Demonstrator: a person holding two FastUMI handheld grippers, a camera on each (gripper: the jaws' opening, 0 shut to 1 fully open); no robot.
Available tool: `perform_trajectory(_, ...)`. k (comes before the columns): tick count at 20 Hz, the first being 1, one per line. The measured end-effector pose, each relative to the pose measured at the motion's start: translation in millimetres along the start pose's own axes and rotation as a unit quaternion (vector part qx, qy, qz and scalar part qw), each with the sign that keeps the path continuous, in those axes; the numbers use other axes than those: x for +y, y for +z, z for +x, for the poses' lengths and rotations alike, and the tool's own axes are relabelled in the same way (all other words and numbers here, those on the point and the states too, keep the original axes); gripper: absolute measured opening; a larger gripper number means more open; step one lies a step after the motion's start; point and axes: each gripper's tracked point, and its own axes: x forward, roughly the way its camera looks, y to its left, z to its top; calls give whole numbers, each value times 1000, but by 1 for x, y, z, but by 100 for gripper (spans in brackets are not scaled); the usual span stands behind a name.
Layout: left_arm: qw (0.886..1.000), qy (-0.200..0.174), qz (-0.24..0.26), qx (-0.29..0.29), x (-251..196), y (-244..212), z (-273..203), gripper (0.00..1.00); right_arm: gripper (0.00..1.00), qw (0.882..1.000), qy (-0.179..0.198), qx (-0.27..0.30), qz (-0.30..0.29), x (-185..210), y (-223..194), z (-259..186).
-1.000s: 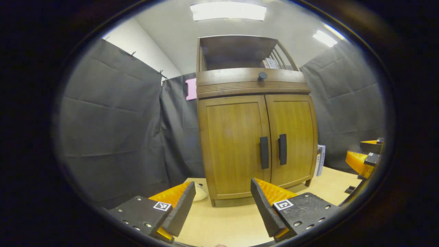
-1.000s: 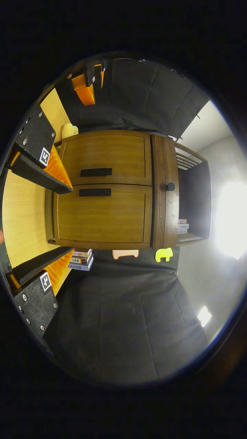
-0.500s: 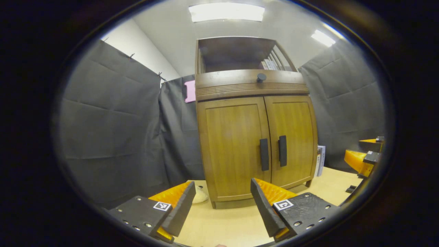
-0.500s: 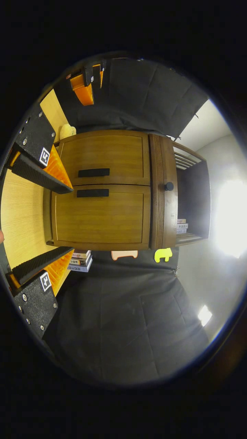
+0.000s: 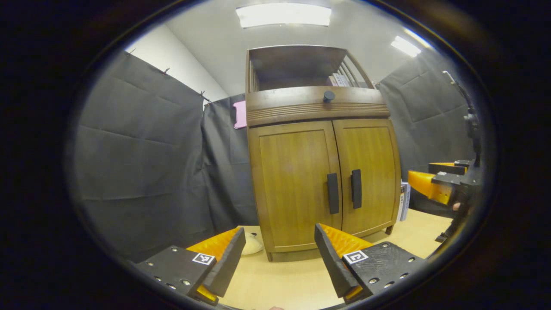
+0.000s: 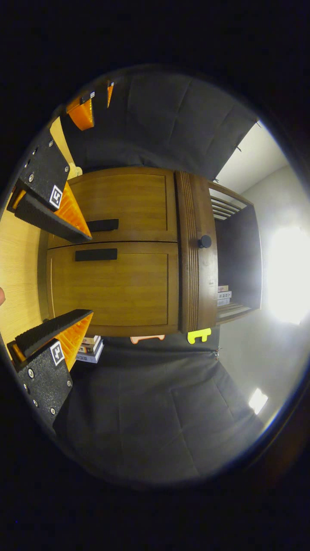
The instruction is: Open the right door of the double-door shoe cabinet with the right hand, and open the left door with the left hand.
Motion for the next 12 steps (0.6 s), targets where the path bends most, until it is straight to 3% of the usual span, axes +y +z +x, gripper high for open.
perform_trajectory(12, 997, 74, 12, 16, 15, 0, -10, 92, 95, 999, 38, -4, 16, 26, -8, 119)
